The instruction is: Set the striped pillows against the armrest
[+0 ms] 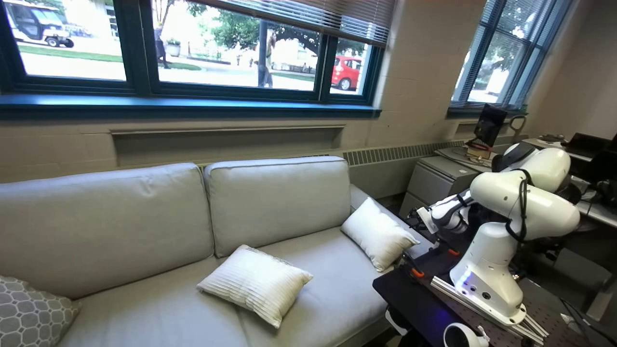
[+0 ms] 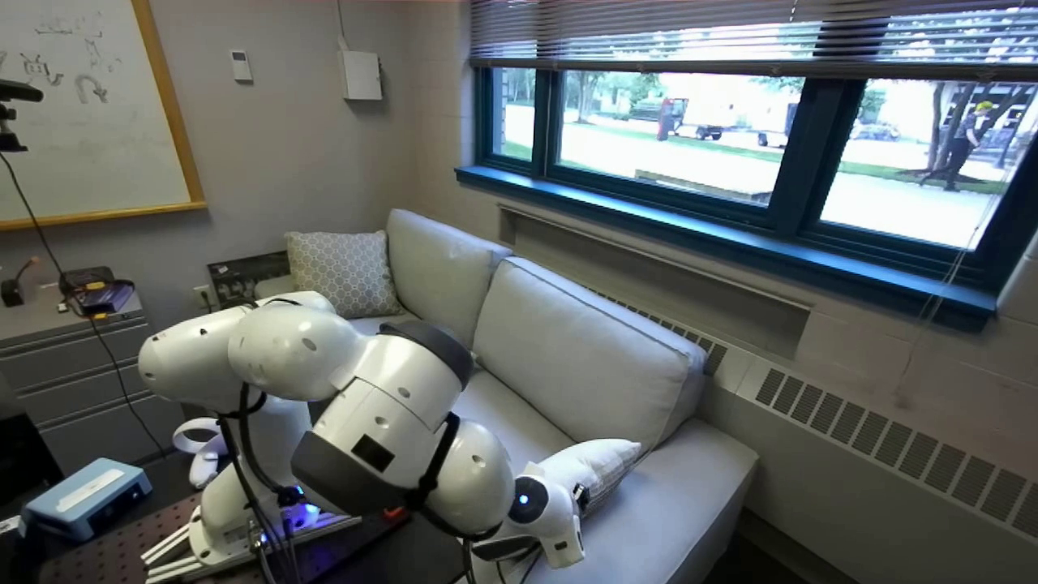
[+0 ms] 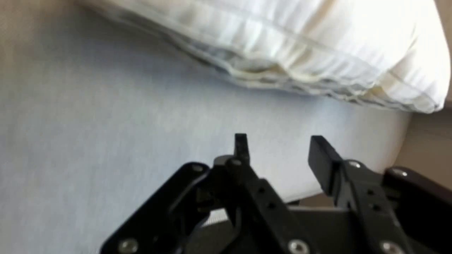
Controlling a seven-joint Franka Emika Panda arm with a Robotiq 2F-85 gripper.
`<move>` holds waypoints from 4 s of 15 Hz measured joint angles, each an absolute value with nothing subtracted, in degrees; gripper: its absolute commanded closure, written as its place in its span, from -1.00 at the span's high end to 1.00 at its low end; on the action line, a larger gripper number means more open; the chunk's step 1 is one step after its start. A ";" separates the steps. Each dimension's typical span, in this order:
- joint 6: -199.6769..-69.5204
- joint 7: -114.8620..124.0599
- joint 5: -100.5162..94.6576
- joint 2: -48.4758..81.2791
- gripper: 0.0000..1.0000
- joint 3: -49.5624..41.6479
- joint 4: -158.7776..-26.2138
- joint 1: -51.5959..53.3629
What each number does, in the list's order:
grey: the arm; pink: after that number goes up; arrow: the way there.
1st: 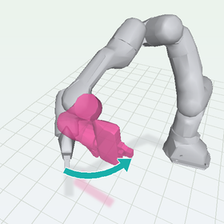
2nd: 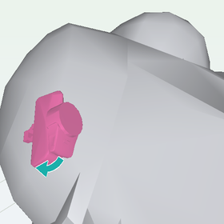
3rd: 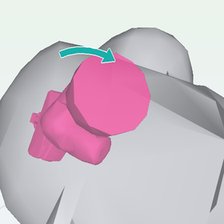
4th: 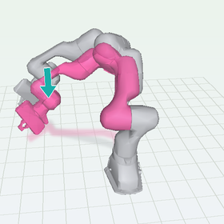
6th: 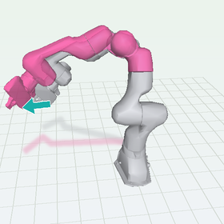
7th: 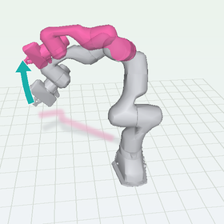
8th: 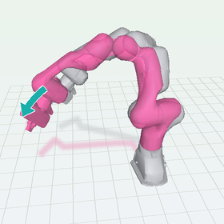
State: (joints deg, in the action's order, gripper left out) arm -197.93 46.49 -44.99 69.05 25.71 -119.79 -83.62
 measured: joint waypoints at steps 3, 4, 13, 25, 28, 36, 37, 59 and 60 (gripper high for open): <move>-197.93 40.19 -31.24 63.21 0.99 25.76 -119.53 -82.14; -197.92 38.62 -26.61 61.34 1.00 25.72 -119.26 -81.11; -197.91 35.94 9.95 46.75 1.00 20.08 -115.51 -60.71; -197.94 52.02 20.37 42.18 1.00 39.85 -119.73 -53.68; -197.94 56.79 22.98 40.07 1.00 39.93 -119.61 -47.14; -197.90 58.22 22.56 38.81 1.00 39.66 -120.65 -39.56; -197.89 58.22 22.08 38.88 1.00 39.36 -120.66 -39.55; -186.69 65.06 32.54 54.93 1.00 36.54 -93.54 -21.93; -186.18 67.36 34.50 55.63 1.00 33.67 -91.15 -17.31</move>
